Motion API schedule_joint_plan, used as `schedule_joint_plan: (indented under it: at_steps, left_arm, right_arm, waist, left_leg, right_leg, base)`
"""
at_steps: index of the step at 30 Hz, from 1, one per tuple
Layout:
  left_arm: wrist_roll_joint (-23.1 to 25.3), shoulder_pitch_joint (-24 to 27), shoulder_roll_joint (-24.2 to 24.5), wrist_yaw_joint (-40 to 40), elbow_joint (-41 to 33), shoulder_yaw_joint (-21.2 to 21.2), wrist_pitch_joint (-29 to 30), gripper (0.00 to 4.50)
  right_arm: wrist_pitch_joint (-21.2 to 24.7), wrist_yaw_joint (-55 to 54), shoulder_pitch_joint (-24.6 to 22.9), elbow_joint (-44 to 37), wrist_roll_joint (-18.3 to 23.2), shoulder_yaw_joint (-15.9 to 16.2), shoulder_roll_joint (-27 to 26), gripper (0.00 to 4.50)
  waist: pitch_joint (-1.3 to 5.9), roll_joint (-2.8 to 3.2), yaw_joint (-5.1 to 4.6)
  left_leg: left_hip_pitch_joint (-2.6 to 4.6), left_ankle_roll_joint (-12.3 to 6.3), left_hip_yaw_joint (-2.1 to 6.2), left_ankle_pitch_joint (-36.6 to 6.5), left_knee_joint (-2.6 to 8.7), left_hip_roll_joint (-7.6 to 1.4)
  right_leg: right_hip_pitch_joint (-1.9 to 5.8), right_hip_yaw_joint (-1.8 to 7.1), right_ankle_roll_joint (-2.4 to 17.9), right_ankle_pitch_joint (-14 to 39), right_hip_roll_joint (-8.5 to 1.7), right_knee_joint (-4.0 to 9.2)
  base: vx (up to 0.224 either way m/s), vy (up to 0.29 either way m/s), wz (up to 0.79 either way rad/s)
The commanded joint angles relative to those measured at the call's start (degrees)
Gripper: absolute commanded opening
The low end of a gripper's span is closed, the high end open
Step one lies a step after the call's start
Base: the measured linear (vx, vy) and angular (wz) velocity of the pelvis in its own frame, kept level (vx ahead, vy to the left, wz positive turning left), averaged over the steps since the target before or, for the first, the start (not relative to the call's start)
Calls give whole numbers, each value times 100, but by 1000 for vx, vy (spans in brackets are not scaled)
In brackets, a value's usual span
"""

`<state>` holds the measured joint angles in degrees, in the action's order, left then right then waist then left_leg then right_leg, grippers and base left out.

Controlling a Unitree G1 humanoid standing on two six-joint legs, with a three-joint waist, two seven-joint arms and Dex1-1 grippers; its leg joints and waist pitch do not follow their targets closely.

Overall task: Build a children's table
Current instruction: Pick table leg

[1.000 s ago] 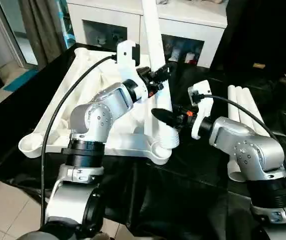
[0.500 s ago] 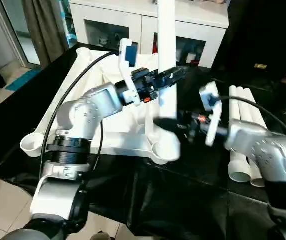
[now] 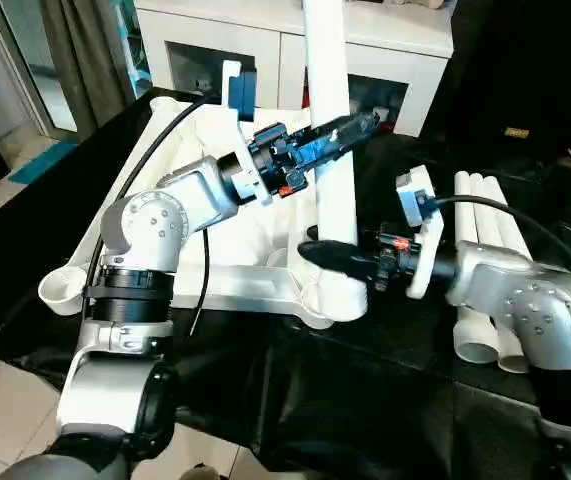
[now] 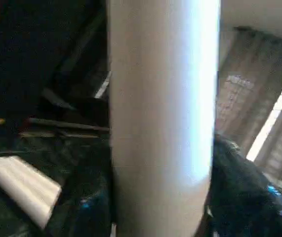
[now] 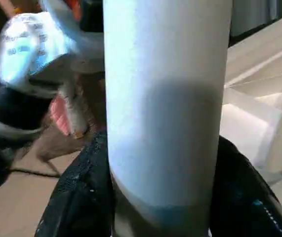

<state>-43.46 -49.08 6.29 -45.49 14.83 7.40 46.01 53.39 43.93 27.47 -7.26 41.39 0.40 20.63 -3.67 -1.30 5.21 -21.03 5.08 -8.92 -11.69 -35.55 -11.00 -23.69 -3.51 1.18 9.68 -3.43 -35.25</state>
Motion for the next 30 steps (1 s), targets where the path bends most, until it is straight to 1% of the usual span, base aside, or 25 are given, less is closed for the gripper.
schedule_joint_plan:
  at_steps: [1, 2, 3, 4, 6, 7, 8, 9, 10, 11, 12, 13, 15, 18, 19, 20, 23, 25, 28, 29, 30]
  left_arm:
    - [211, -116, -18, 287, -105, -107, -72, 279]
    - [510, -133, -83, 753, -30, -156, -176, 293]
    - [737, -134, -122, 1089, 37, -210, -225, 300]
    - [737, -134, -122, 1089, 37, -210, -225, 303]
    - [1034, -117, -168, 1510, 119, -284, -286, 303]
    - [1045, -108, -181, 1550, 121, -282, -281, 286]
    - [1071, -90, -211, 1640, 126, -278, -270, 286]
    - [1076, -59, -252, 1722, 103, -276, -247, 276]
    - [1058, -34, -276, 1740, 73, -283, -221, 270]
    - [1036, -16, -294, 1746, 43, -289, -205, 266]
    - [1036, -16, -294, 1746, 43, -289, -205, 256]
    - [1038, -8, -306, 1767, 20, -295, -199, 231]
    - [990, -9, -318, 1708, -4, -281, -210, 220]
    - [986, -13, -412, 1823, -55, -193, -290, 202]
    - [995, -7, -412, 1777, -58, -203, -349, 195]
    - [991, -1, -403, 1702, -68, -226, -382, 194]
    - [1039, 19, -323, 1502, -115, -370, -434, 189]
    - [1051, 37, -248, 1330, -151, -484, -418, 187]
    - [1029, 30, -146, 1042, -222, -614, -397, 185]
    - [1029, 19, -115, 951, -233, -657, -389, 185]
    - [1036, 8, -85, 875, -238, -703, -381, 185]
  right_arm:
    - [-93, -195, 86, 106, -109, -148, 15, 193]
    - [-125, -273, 114, 139, -138, -160, -16, 192]
    - [-153, -321, 134, 169, -168, -160, -34, 192]
    - [-153, -321, 134, 169, -168, -160, -34, 192]
    - [-190, -383, 164, 220, -216, -161, -69, 191]
    - [-196, -389, 168, 229, -223, -159, -75, 191]
    - [-211, -404, 179, 251, -240, -155, -87, 191]
    - [-235, -422, 191, 277, -268, -144, -100, 191]
    - [-255, -444, 199, 300, -296, -133, -111, 191]
    - [-272, -465, 204, 314, -317, -125, -122, 191]
    - [-272, -465, 204, 314, -317, -125, -122, 191]
    - [-298, -497, 216, 340, -353, -108, -131, 191]
    - [-356, -528, 230, 370, -416, -72, -138, 191]
    - [-398, -596, 240, 402, -520, -54, -150, 191]
    - [-426, -582, 232, 402, -560, -24, -144, 247]
    - [-388, -541, 217, 391, -515, -25, -151, 261]
    - [-357, -458, 183, 329, -455, -34, -128, 267]
    - [-380, -414, 177, 316, -485, -5, -63, 295]
    - [-286, -175, 172, 303, -420, 7, 131, 318]
    - [-238, -86, 172, 292, -375, 1, 182, 318]
    - [-198, -10, 169, 274, -332, -1, 223, 331]
  waist:
    - [463, 23, 17]
    - [465, 19, 18]
    - [459, -3, 20]
    - [464, 10, 26]
    - [460, -2, 24]
    - [466, -4, 26]
    - [467, -23, 25]
    - [467, -13, 29]
    - [467, -26, 29]
    - [466, -17, 34]
    - [465, -20, 32]
    - [460, -15, 25]
    - [462, -12, 24]
    - [455, -13, 26]
    - [459, 20, 28]
    - [458, 0, 23]
    - [467, 7, 26]
    - [466, 7, 26]
    - [463, 2, 30]
    - [458, 3, 30]
    - [459, -26, 28]
  left_leg:
    - [9, -135, -7, -245, 404, -146]
    - [3, -127, -2, -256, 408, -156]
    - [14, -132, -10, -266, 403, -146]
    - [14, -129, -10, -266, 404, -150]
    - [-3, -128, -5, -231, 409, -147]
    - [-3, -137, -7, -182, 401, -140]
    - [-9, -143, -10, -165, 398, -140]
    - [-12, -155, -8, -147, 397, -139]
    - [-13, -164, -11, -140, 394, -136]
    - [-11, -175, -10, -135, 396, -134]
    - [-14, -180, -12, -147, 395, -133]
    - [-14, -188, -12, -175, 397, -133]
    - [-8, -191, -12, -188, 395, -133]
    - [-6, -174, -11, -240, 401, -134]
    - [-3, -170, -6, -238, 400, -136]
    - [-3, -180, -10, -250, 399, -134]
    - [-5, -213, -5, -199, 399, -138]
    - [-3, -221, -5, -200, 401, -135]
    - [4, -218, -8, -229, 401, -139]
    - [3, -226, -9, -230, 405, -143]
    - [-3, -234, -14, -235, 402, -142]
  right_leg:
    - [444, 259, 1306, 512, -396, 324]
    - [449, 260, 1271, 537, -399, 326]
    - [447, 260, 1225, 591, -396, 346]
    - [448, 262, 1219, 592, -398, 338]
    - [450, 256, 1165, 647, -396, 341]
    - [452, 257, 1155, 598, -398, 341]
    - [454, 257, 1164, 559, -395, 331]
    - [454, 254, 1184, 532, -399, 328]
    - [453, 256, 1184, 531, -400, 332]
    - [451, 254, 1193, 546, -399, 332]
    - [451, 253, 1190, 564, -401, 337]
    - [445, 251, 1187, 593, -399, 341]
    - [442, 250, 1183, 624, -398, 345]
    - [441, 248, 1178, 693, -397, 354]
    - [440, 249, 1181, 689, -401, 349]
    - [439, 248, 1171, 678, -394, 361]
    - [443, 249, 1174, 555, -393, 337]
    - [442, 248, 1177, 546, -394, 337]
    - [444, 249, 1192, 560, -393, 341]
    - [441, 251, 1199, 553, -390, 334]
    - [449, 252, 1191, 572, -395, 337]
  base:
    - [0, 0, 0]
    - [0, 0, 0]
    - [0, 0, 0]
    - [0, 0, 0]
    - [0, 0, 0]
    - [0, 0, 0]
    - [0, 0, 0]
    - [0, 0, 0]
    - [0, 0, 0]
    - [0, 0, 0]
    - [0, 0, 0]
    - [0, 0, 0]
    - [0, 0, 0]
    - [0, 0, 0]
    - [0, 0, 0]
    - [0, 0, 0]
    - [0, 0, 0]
    - [0, 0, 0]
    - [0, 0, 0]
    - [0, 0, 0]
    - [0, 0, 0]
